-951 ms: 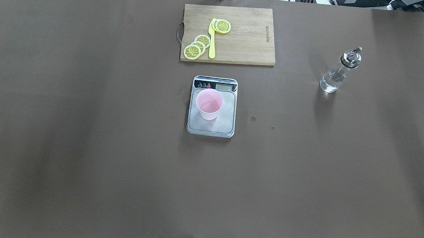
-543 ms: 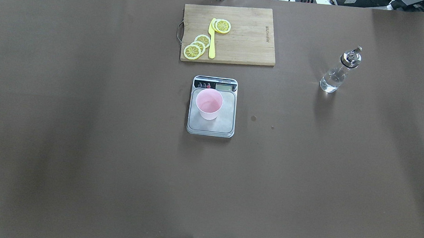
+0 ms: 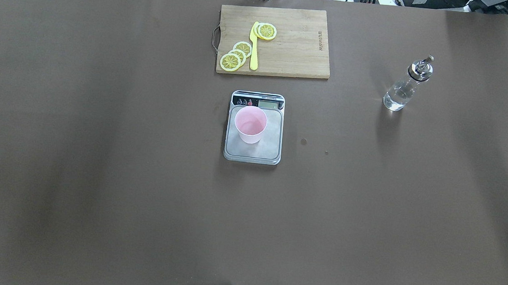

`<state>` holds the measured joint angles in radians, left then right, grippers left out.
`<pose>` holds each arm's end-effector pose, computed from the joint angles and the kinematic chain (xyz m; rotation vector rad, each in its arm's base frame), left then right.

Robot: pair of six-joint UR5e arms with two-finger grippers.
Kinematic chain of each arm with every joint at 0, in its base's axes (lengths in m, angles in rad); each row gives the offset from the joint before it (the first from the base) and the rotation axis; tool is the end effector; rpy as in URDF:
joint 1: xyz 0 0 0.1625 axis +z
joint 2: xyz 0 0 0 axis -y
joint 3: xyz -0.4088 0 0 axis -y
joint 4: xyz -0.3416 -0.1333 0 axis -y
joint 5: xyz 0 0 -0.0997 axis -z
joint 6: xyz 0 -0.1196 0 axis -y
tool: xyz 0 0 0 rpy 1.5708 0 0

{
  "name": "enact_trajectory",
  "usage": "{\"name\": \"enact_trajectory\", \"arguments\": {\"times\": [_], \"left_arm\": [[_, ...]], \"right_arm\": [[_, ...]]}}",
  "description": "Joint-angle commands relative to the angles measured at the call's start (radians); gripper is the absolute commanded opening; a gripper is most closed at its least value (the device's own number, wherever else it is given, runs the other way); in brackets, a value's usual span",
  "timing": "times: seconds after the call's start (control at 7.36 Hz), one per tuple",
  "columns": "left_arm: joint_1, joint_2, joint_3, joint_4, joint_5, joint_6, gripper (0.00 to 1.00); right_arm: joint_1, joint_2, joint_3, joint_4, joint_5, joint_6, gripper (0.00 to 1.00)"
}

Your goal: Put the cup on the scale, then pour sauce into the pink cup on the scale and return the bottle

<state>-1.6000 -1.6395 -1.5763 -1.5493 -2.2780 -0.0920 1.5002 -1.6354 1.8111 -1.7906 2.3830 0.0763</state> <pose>-0.0694 -0.4713 0.6305 0.0283 0.7086 -0.0974 0.0177 -0.4082 0.5973 -0.1011 -0.8068 0.0233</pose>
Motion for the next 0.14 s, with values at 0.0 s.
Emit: {"name": "enact_trajectory", "arguments": {"times": [0.0], "left_arm": [[0.000, 0.000, -0.001, 0.000, 0.000, 0.001, 0.99]], "right_arm": [[0.000, 0.000, -0.001, 0.002, 0.002, 0.000, 1.00]]}}
